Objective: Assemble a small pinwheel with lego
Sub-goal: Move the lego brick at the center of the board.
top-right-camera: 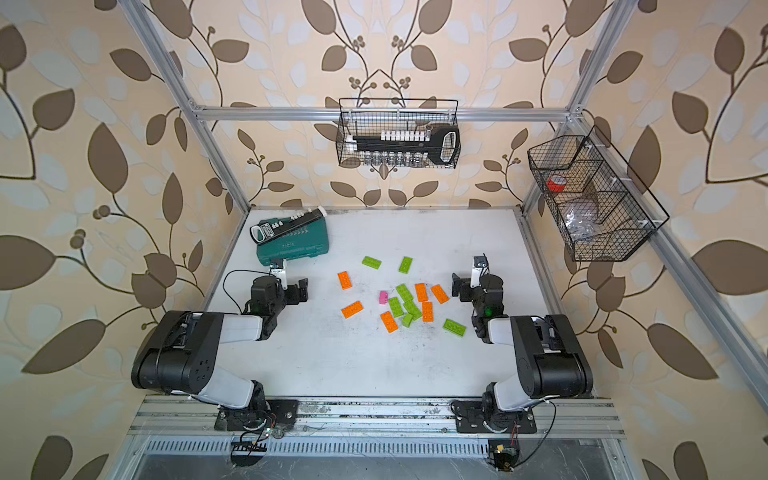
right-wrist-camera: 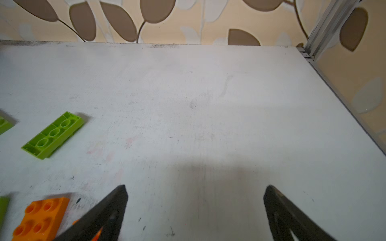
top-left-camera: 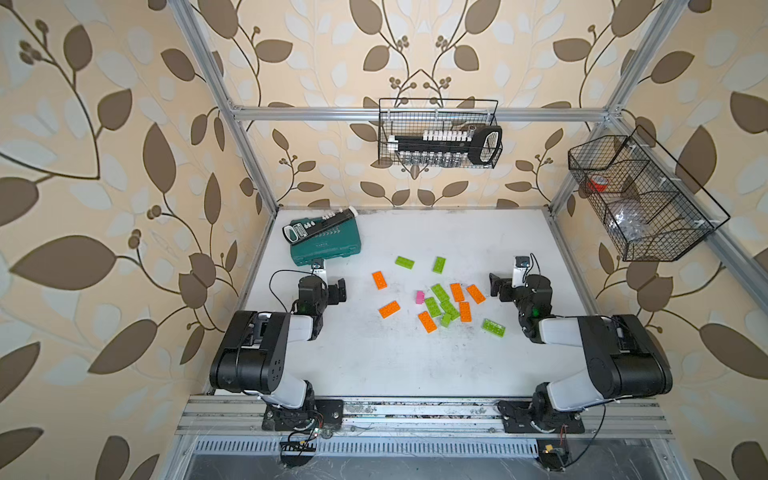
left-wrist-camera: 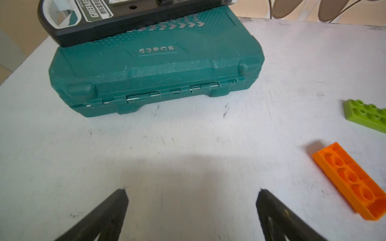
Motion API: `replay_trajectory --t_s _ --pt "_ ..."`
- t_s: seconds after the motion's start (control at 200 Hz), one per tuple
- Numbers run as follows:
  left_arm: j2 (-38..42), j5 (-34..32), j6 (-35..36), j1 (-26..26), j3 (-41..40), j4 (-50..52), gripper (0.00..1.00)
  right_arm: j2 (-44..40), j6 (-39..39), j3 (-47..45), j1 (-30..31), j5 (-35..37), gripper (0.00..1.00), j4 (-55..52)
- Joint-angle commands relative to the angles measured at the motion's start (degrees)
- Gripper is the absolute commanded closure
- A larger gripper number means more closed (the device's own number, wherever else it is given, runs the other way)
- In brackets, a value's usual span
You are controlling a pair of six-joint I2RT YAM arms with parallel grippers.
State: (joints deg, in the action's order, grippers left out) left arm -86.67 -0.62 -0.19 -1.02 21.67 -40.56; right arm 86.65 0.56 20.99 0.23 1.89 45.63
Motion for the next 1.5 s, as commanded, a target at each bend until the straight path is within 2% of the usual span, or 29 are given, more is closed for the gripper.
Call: replay_trajectory --t_s 0.0,0.59,0.66,0.8,0.86,0.93,0.995,1.11,1.145,1.22,1.31,1.425,1.5 --pt "1.15 -1.05 -0.25 0.57 0.74 -0.98 0.01 -0.32 -0.38 1.24 -0.14 -0.65 0.02 -0.38" --pt "1.56 -1.44 0.06 0.24 0.28 -1.82 0.01 -0.56 -0.38 0.98 -0.23 -0.71 0.01 -0.20" --pt "5.37 -5.55 1.84 -2.80 0.73 1.50 0.01 -1.90 -0.55 0.72 -0.10 -1.04 0.02 -0.15" --pt "15.44 -16.72 4.32 -9.97 4.95 14.25 0.01 -12.40 0.54 3.22 0.98 3.77 0.02 -13.52" --pt "19.54 -18.08 3.87 -12.01 6.91 18.99 0.01 -16.72 2.52 3.60 1.39 5.24 0.02 -16.81" --pt "23.57 -16.72 -0.23 -13.10 9.29 24.87 0.01 -20.62 7.21 4.78 1.44 5.34 0.02 -21.29" --pt "26.35 -15.16 -5.64 -13.71 12.02 31.63 0.01 -23.20 10.32 6.55 1.44 2.19 0.02 -25.77" --pt "28.73 -23.98 -23.98 -14.68 18.87 49.33 0.01 -26.57 18.58 9.86 1.44 0.15 0.02 -35.23" --pt "28.59 -24.86 -28.44 -14.67 21.37 55.26 0.01 -27.40 21.67 11.07 1.44 0.46 0.02 -39.01" --pt "27.78 -21.55 -31.72 -14.65 25.31 63.53 0.01 -29.57 24.21 12.17 1.50 -2.40 0.02 -43.46" --pt "26.40 -21.38 -38.07 -14.63 29.04 71.93 0.01 -32.33 28.13 13.68 1.44 -2.75 0.02 -50.08" --pt "26.56 -16.18 -38.74 -14.63 28.83 72.39 0.01 -33.96 31.31 18.33 1.51 0.60 0.02 -62.79" --pt "25.85 -12.53 -38.86 -14.79 29.02 73.09 0.01 -34.04 28.04 20.49 1.47 -0.69 0.02 -65.73"
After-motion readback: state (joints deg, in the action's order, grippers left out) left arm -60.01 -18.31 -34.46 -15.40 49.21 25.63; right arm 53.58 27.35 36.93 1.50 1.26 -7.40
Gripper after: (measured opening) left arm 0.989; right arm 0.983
